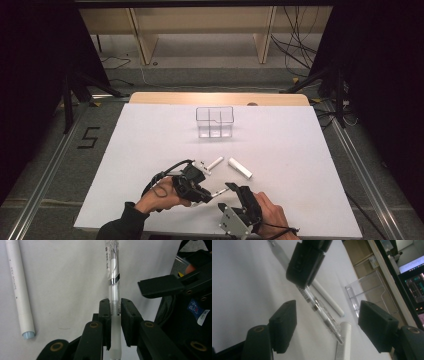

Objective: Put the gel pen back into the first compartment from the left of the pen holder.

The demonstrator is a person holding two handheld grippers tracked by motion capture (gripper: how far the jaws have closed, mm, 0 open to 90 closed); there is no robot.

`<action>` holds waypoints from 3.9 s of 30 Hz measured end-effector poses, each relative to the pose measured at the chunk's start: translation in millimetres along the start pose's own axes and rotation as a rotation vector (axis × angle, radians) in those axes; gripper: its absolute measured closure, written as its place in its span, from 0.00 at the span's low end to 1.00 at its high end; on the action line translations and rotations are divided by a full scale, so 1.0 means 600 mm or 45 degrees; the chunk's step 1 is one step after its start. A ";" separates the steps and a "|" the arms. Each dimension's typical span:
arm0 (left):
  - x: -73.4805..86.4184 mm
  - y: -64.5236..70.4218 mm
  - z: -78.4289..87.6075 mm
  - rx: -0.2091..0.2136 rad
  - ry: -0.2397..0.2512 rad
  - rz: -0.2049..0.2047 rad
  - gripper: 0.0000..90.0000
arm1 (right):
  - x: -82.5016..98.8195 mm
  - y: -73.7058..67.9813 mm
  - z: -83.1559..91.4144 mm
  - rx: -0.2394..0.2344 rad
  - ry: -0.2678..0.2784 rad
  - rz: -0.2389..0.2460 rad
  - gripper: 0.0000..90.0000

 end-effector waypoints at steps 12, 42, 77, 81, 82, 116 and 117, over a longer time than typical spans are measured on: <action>-0.002 0.009 0.006 0.016 -0.007 -0.020 0.88 | -0.013 -0.030 -0.023 0.065 -0.065 0.296 0.53; 0.000 0.007 0.004 0.053 -0.039 -0.005 0.88 | -0.015 -0.054 -0.038 0.143 -0.075 0.557 0.78; 0.021 -0.016 0.072 -0.103 0.106 0.016 0.36 | 0.016 -0.029 -0.035 0.140 -0.117 0.521 0.88; 0.021 -0.022 0.070 -0.135 0.144 0.011 0.33 | 0.025 -0.003 -0.033 0.149 -0.120 0.411 0.88; 0.022 -0.024 0.069 -0.136 0.163 0.011 0.32 | 0.027 0.001 -0.034 0.147 -0.119 0.380 0.88; 0.134 -0.063 0.049 -0.367 0.658 0.195 0.23 | 0.044 0.221 -0.118 -0.200 0.218 -1.123 0.88; 0.137 -0.063 0.048 -0.365 0.660 0.201 0.23 | 0.043 0.225 -0.123 -0.209 0.231 -1.152 0.88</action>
Point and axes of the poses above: each handheld gripper's, and its own axes: z roughly backward along the jaws, x roughly out of its underside, y roughly to its right, the point moved 1 cm from there along -z, roughly forward along the jaws, and after that the axes turned 2 degrees about y, right-handed, at the moved point
